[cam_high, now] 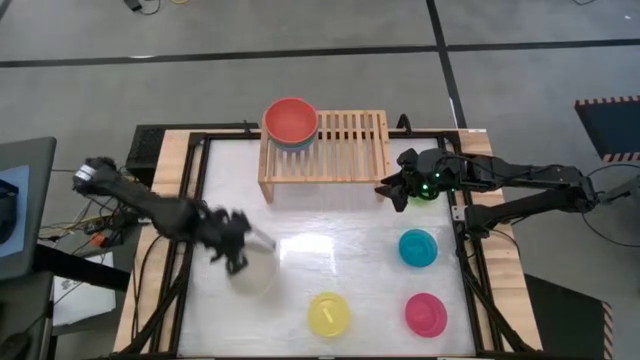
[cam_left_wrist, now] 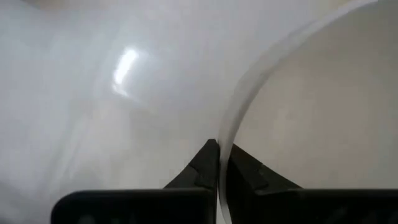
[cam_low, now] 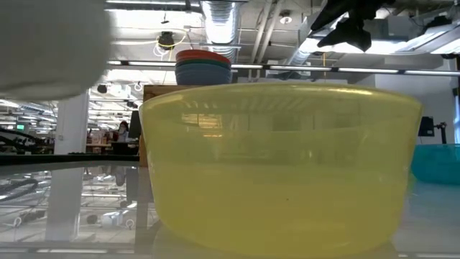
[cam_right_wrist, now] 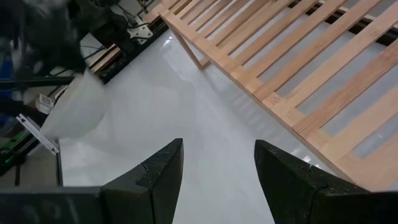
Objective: Place and stack bowls onto a shelf
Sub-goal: Stack the white bowl onto the orange bowl on the shelf
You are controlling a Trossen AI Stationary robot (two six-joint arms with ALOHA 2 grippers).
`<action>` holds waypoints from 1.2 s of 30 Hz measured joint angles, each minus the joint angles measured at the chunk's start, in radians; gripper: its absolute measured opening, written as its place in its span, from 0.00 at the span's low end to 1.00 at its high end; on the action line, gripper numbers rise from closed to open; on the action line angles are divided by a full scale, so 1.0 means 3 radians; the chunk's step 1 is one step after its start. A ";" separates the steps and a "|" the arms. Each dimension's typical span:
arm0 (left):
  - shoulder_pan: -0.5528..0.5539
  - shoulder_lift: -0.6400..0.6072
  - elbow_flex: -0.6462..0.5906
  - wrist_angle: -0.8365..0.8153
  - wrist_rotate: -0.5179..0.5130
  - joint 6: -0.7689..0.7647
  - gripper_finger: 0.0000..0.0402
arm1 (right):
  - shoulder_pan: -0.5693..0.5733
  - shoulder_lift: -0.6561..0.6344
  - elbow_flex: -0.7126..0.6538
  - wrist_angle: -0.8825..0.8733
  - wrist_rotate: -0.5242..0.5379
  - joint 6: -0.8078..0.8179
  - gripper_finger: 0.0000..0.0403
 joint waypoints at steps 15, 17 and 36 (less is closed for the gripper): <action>0.2760 0.0208 0.2106 -0.0798 -0.0454 0.1776 0.00 | 0.0031 0.0000 -0.0001 -0.0010 0.0191 0.0424 0.56; 0.3058 0.0406 0.2444 -0.0777 -0.0455 0.2012 0.00 | 0.0032 0.0000 -0.0001 -0.0009 0.0211 0.0448 0.56; 0.3974 0.2334 0.4432 -0.1462 0.0474 0.3036 0.00 | 0.0031 0.0001 -0.0001 -0.0267 0.0406 0.0841 0.55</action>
